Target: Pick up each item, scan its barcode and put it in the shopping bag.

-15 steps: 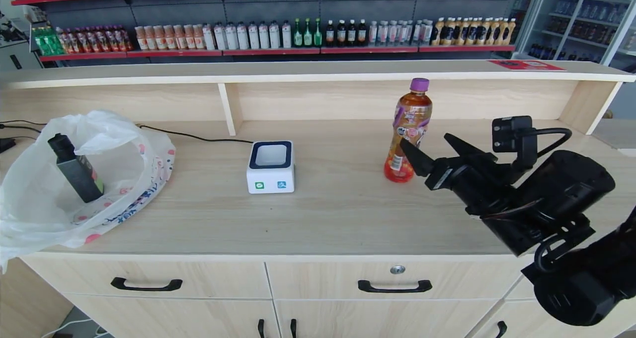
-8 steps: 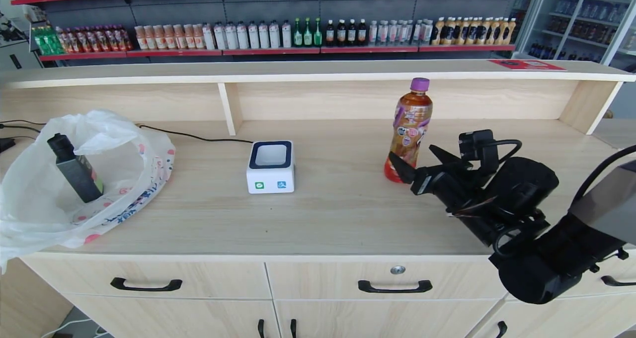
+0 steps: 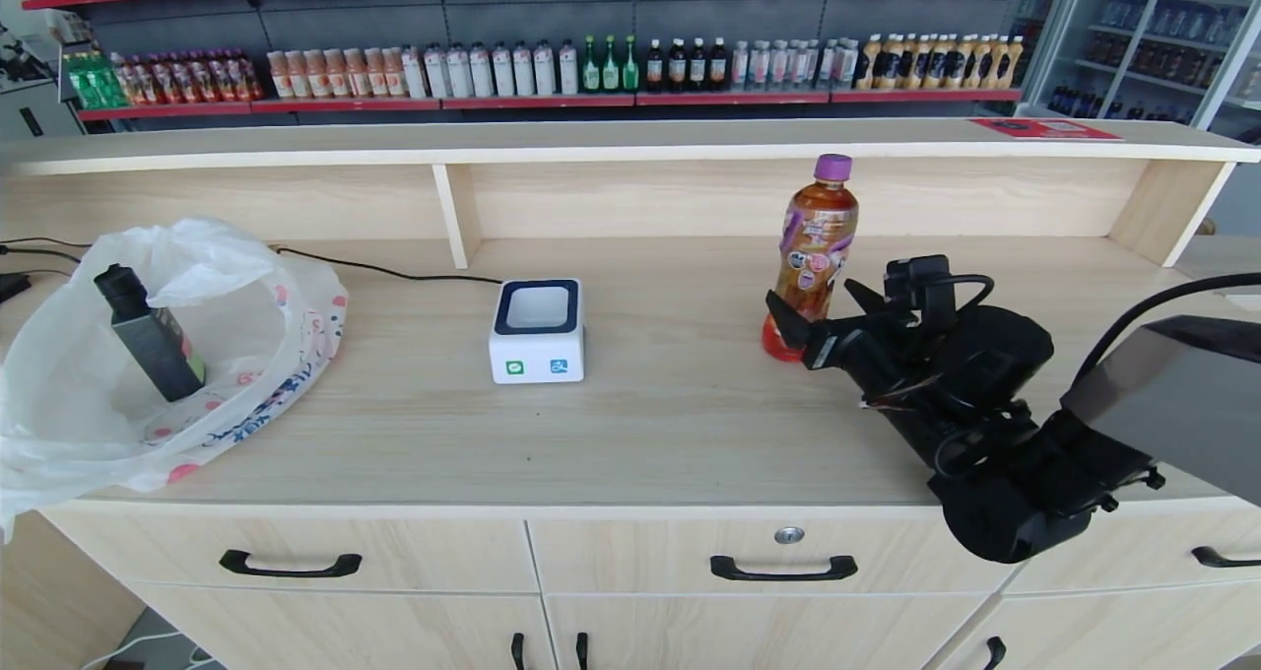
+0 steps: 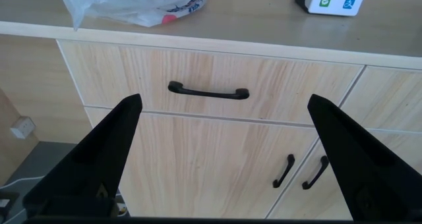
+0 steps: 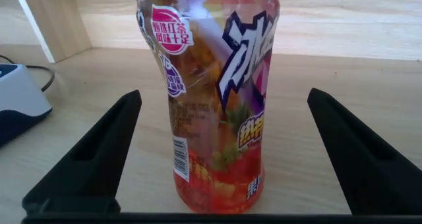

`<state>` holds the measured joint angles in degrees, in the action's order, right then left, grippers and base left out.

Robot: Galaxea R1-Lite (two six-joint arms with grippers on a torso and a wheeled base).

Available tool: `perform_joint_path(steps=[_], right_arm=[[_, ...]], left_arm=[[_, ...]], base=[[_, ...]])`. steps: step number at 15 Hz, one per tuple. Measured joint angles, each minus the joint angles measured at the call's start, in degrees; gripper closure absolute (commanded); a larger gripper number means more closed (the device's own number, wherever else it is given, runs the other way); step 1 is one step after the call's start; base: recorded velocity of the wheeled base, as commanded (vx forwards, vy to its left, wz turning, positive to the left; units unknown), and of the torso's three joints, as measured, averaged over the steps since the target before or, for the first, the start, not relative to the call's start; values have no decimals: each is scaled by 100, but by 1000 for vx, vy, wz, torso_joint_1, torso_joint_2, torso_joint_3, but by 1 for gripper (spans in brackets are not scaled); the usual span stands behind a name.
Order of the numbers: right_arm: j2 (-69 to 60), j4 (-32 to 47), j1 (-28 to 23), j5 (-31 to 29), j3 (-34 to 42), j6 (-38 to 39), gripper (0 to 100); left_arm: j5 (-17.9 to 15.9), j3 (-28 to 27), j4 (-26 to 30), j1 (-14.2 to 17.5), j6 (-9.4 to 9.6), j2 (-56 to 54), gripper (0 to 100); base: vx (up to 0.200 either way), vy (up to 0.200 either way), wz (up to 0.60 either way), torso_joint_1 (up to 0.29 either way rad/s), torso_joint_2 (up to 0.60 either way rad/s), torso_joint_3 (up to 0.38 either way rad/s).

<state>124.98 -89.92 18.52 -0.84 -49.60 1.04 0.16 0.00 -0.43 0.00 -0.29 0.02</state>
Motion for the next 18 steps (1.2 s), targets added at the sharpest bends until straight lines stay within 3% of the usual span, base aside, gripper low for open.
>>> perform_joint_path(steps=[7, 11, 18], right_arm=[[374, 22, -99, 66, -751, 46, 0], [324, 681, -91, 79, -1140, 46, 0], [239, 833, -79, -68, -1239, 30, 0]], left_arm=[[0, 0, -6, 0, -4, 0, 0], [0, 0, -9, 0, -6, 0, 0], [0, 0, -9, 0, -11, 0, 0]], base=[[0, 0, 0, 0, 0, 0], [0, 0, 0, 0, 0, 0], [0, 0, 0, 0, 0, 0]])
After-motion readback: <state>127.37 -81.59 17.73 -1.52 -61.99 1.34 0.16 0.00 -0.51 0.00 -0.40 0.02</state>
